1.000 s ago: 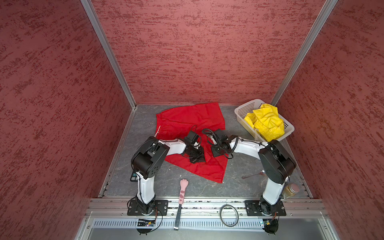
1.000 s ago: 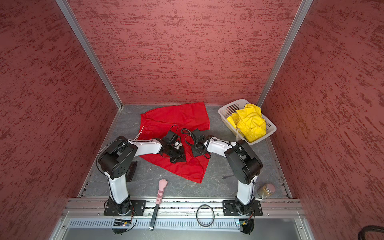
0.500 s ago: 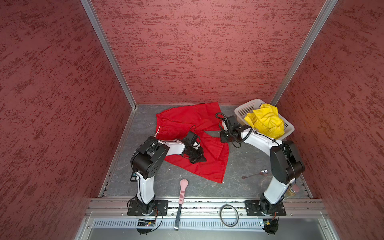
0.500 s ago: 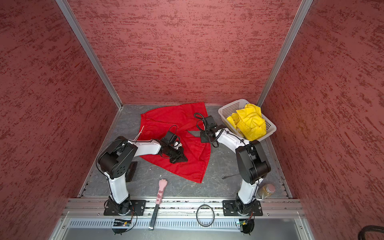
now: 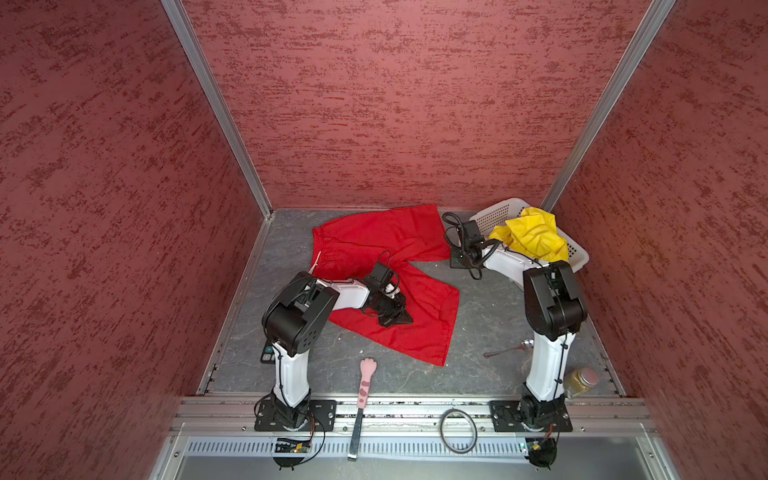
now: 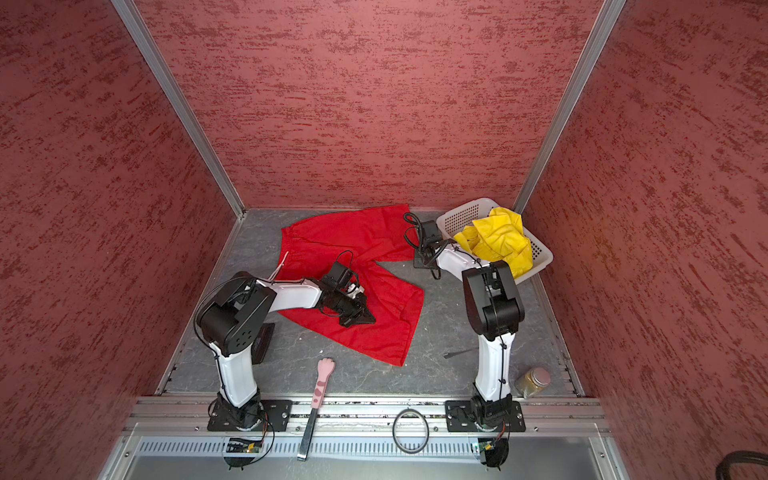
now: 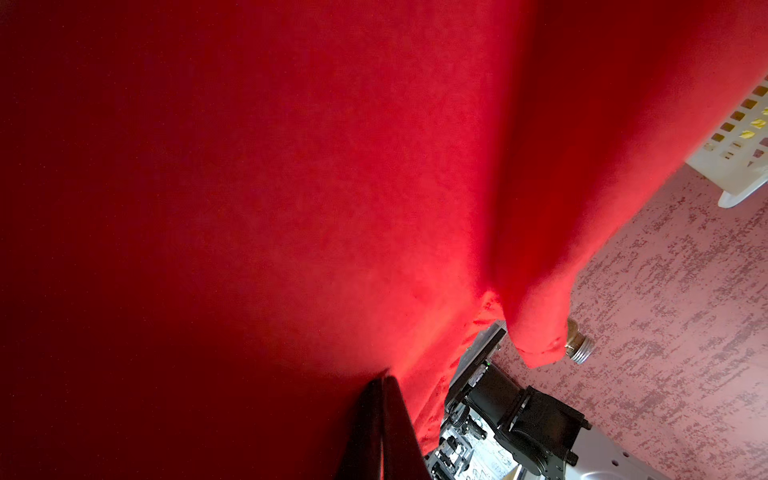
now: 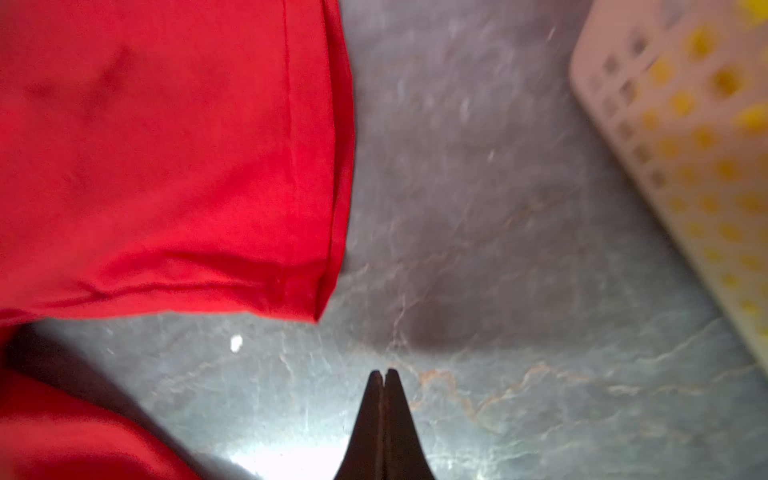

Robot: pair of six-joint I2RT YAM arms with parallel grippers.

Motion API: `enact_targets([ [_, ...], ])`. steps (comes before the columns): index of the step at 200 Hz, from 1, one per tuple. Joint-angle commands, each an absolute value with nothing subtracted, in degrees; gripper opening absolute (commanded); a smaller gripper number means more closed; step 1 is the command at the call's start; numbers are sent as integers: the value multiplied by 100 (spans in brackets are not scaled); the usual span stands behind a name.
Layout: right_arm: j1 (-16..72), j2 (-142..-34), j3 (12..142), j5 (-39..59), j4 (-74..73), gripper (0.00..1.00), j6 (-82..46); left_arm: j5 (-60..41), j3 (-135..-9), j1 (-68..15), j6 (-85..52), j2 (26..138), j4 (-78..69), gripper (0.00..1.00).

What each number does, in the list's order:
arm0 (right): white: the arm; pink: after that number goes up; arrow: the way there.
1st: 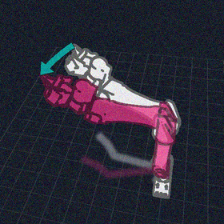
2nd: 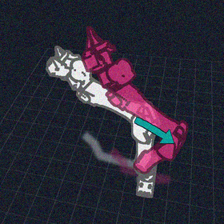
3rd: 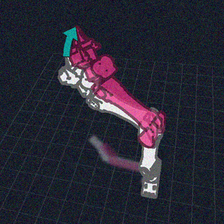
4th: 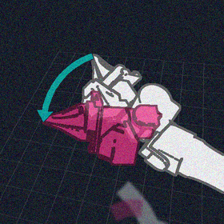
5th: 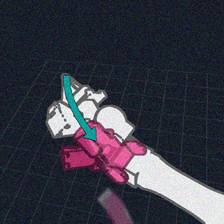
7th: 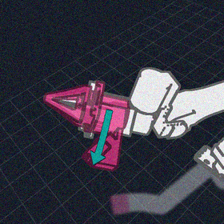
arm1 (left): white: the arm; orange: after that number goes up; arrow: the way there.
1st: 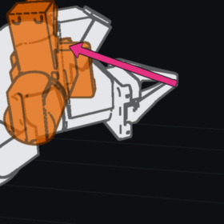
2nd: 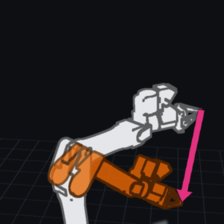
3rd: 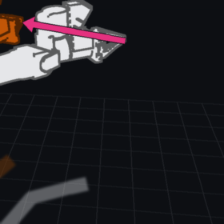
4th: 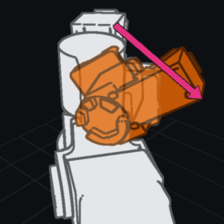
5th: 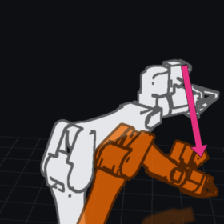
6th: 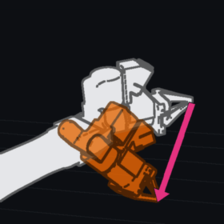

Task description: Fold and stack the shorts

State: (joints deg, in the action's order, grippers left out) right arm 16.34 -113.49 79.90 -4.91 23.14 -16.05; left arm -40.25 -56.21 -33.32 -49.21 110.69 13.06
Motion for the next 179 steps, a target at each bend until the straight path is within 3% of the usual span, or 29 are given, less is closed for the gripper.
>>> enact_targets([
  [1,1869,-10812,7921,-455,2206,6,-1603,-2654,-5159,-3388,-4909,11793,2306,7],
  [38,2384,-10011,7007,-465,2269,35,-1711,-2653,-5212,-3384,-4852,11804,2386,7],
  [61,2408,-9722,6381,185,2185,45,-2367,-2620,-5215,-3385,-4840,11771,2426,7],
  [112,2396,-9394,5171,1265,954,48,-3480,-2645,-5177,-3423,-4868,11782,2326,10],
  [153,2373,-9694,5071,1676,238,53,-3688,-2636,-5142,-3445,-4858,11747,2335,10],
  [179,2348,-9760,5062,1687,-148,49,-3740,-2653,-5159,-3445,-4841,11768,2337,10],
])
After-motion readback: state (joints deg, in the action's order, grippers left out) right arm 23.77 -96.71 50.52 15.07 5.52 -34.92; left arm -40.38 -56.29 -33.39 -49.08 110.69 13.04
